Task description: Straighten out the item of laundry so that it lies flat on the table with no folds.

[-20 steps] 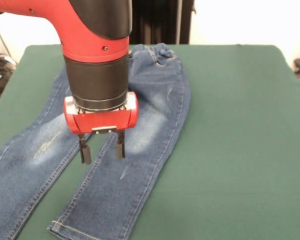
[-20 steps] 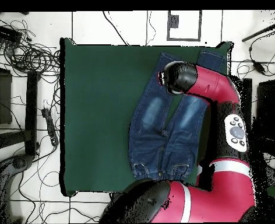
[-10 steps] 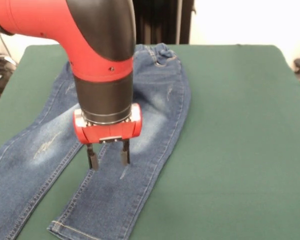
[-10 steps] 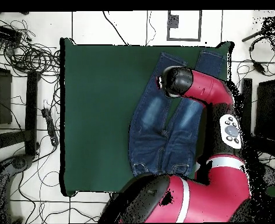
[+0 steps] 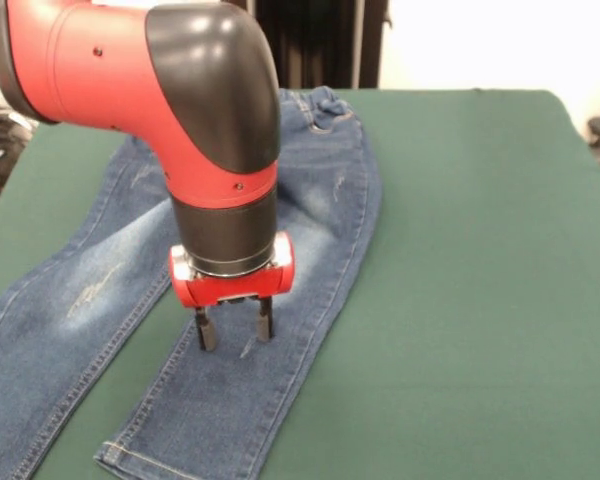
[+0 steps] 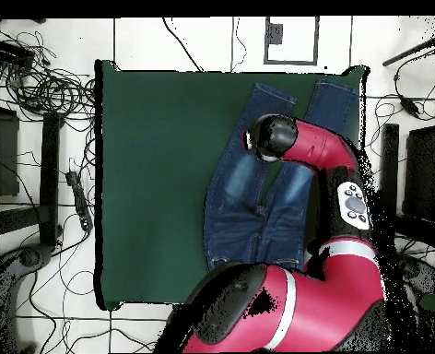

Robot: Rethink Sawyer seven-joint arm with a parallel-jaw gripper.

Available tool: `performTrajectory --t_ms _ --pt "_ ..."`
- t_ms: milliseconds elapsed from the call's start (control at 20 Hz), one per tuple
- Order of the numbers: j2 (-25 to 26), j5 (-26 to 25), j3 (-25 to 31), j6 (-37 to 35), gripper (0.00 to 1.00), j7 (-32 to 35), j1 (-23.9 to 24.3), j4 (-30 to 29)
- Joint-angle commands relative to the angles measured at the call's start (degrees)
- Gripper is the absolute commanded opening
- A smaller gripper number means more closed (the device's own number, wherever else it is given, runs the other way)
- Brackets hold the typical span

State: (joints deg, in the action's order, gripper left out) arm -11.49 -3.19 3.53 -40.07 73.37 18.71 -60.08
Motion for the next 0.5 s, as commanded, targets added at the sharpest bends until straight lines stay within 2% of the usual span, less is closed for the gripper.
performTrajectory --t_ms 50,500 --pt "5.2 0.9 1.3 2.2 1.00 13.1 -2.0 -4.0" --pt "6.7 1.3 0.8 4.3 1.00 14.9 -2.2 -2.6"
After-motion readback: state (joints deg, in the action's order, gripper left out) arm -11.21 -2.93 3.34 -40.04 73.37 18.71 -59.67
